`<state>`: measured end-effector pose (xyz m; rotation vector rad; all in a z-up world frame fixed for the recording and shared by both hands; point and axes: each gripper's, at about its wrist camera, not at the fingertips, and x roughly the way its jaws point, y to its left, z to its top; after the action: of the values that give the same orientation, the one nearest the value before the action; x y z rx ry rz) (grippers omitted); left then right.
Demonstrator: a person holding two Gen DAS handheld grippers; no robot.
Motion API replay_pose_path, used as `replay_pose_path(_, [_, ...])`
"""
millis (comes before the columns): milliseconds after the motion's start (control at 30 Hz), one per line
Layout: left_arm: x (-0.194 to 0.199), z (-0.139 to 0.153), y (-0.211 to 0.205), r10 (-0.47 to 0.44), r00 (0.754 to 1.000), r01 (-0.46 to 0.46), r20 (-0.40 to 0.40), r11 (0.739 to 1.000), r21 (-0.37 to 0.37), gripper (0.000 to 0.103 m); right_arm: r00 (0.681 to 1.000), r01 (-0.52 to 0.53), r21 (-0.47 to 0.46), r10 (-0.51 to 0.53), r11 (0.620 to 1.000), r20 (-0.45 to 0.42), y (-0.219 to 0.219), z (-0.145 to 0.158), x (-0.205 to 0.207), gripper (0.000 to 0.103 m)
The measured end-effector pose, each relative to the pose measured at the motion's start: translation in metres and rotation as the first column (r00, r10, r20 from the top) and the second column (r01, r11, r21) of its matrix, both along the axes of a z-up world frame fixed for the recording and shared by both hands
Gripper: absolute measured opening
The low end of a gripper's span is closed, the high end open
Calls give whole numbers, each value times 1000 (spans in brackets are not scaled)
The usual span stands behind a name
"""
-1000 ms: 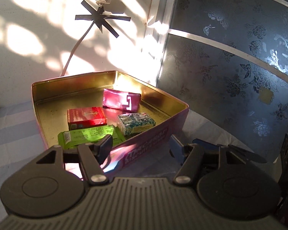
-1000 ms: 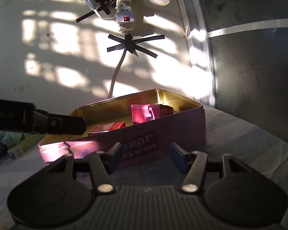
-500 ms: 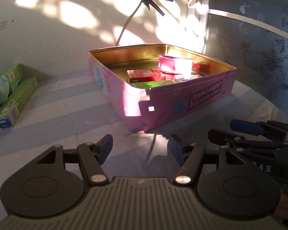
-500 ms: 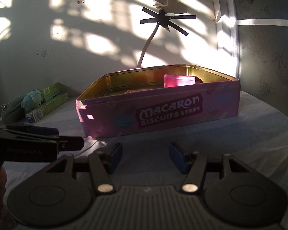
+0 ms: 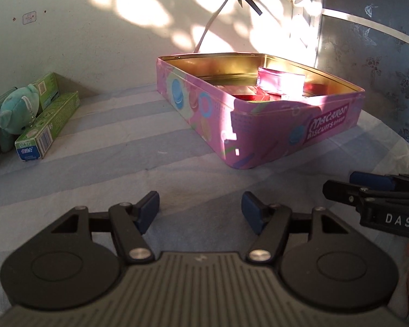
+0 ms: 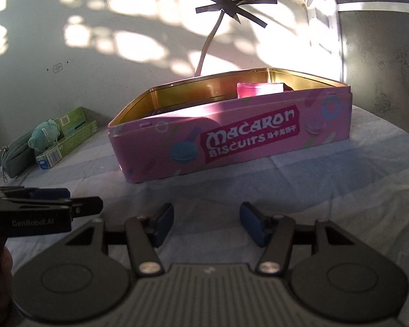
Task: Organize objects
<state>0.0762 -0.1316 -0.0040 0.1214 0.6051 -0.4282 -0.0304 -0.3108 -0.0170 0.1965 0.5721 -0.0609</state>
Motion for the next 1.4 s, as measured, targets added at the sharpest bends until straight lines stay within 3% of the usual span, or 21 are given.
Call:
replay_pose_path(567, [4, -2, 6, 1, 1000, -2, -25, 1000, -23, 71, 998, 56, 80, -59, 995, 32, -12, -2, -3, 55])
replay_pose_path(1167, [4, -1, 7, 1, 1000, -2, -22, 1000, -28, 71, 997, 55, 41, -57, 998, 46, -3, -1, -6, 54])
replay_pose_path(1333, [12, 4, 21, 7, 998, -11, -67, 998, -63, 71, 999, 32, -17, -31, 999, 40, 8, 5, -6, 54])
replay_pose_path(1400, [14, 10, 34, 23, 999, -25, -44, 998, -57, 71, 999, -5, -13, 6, 1000, 48, 13, 12, -6, 54])
